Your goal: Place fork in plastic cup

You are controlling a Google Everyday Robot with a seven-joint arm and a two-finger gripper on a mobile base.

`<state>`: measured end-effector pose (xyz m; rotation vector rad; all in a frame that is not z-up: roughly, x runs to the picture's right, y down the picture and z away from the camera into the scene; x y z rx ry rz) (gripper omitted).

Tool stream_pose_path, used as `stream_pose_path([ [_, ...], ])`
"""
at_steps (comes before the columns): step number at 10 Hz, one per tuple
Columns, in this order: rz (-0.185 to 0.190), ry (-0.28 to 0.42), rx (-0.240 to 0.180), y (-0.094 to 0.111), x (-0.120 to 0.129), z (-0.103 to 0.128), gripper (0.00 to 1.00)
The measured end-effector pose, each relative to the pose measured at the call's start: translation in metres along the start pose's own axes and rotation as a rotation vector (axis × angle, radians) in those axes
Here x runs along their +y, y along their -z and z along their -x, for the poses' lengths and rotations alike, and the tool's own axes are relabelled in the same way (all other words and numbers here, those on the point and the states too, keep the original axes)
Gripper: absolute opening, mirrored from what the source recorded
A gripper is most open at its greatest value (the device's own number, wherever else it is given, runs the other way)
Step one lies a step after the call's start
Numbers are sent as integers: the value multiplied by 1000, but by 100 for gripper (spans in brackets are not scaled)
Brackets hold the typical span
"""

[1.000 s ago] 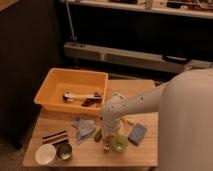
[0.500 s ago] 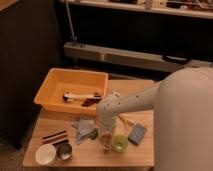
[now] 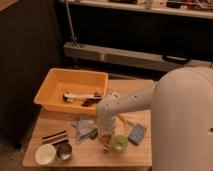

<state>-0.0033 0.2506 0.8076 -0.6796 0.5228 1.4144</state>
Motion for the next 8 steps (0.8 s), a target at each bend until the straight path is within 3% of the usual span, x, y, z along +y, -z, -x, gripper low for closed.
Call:
stream_pose_path([
  [3,0,-8,-1,1,-2,-1,53],
  [5,-5,-89,-12,4,-18,-2,53],
  [7,3,-109,-20,3,-16,-1,52],
  [8,2,-120,-20,1,-18,-1,44],
])
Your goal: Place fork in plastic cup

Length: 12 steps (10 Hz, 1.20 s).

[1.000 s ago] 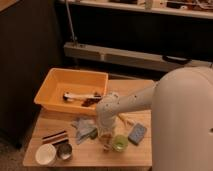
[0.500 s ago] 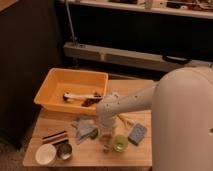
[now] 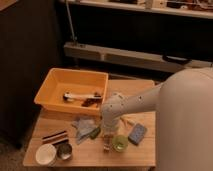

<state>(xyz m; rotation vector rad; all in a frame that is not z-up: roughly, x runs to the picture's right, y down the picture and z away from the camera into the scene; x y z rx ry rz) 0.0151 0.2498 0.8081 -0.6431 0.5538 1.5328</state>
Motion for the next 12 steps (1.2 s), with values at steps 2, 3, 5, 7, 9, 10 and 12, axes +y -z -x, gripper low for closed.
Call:
stream_pose_path([
  [2,-3,-9,1,-3,-2,0,31],
  [3,-6,-12,-1,-2,-5,0,30],
  [5,-3,-7,0,-1,-2,0,30],
  [7,-9,-8,9,-6,-1,-1,17],
  [9,-12,-5,11,-6,1,-2,8],
  [10,-11,-10,11,-4,-1,-2,8],
  [12,-14,-5,14,-3,-1,-3,8],
])
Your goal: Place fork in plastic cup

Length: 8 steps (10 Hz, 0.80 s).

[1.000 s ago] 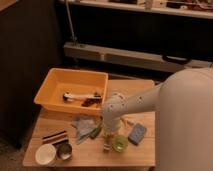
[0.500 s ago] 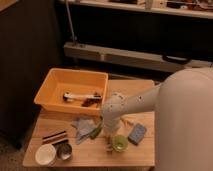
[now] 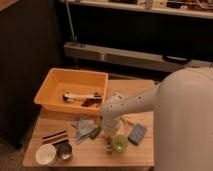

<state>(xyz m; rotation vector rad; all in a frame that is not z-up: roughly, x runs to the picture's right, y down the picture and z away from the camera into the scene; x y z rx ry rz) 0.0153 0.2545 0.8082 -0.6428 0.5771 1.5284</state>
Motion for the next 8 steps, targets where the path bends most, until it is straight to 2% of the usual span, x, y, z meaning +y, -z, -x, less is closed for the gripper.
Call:
stream_pose_path([
  [1,3,4,-1,2,1,-1,8],
  [4,80,47,-51,37,16,-3,8],
  [7,178,104,-115,106,31,-8,8],
  [8,243,130,-135,131,36,-8,8],
])
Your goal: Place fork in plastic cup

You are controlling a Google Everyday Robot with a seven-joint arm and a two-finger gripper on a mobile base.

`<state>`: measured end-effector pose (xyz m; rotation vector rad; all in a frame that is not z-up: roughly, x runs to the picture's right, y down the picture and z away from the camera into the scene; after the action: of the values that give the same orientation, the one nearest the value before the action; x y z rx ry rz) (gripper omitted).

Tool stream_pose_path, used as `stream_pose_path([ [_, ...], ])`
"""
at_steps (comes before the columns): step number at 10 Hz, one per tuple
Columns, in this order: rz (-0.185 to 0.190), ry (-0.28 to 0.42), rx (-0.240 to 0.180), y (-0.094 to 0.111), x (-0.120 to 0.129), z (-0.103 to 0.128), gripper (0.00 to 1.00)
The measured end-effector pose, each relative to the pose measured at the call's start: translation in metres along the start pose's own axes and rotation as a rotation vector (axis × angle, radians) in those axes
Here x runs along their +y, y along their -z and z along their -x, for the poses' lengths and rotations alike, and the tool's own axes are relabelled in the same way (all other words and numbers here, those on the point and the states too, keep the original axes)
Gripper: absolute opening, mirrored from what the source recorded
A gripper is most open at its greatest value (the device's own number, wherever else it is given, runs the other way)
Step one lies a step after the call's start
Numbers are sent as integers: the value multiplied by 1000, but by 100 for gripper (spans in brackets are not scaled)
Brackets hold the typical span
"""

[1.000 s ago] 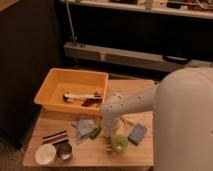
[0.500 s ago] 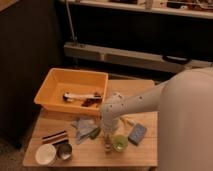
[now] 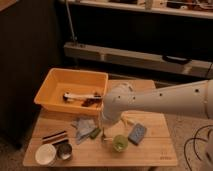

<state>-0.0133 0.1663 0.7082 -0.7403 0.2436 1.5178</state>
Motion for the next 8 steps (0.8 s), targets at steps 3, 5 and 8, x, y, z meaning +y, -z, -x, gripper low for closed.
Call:
stream_pose_path([
  [3,173,49,-66,42,11,11,8],
  [5,239,55,-101,53,-4,26,8],
  [8,384,44,-162,59,-65,44,8],
])
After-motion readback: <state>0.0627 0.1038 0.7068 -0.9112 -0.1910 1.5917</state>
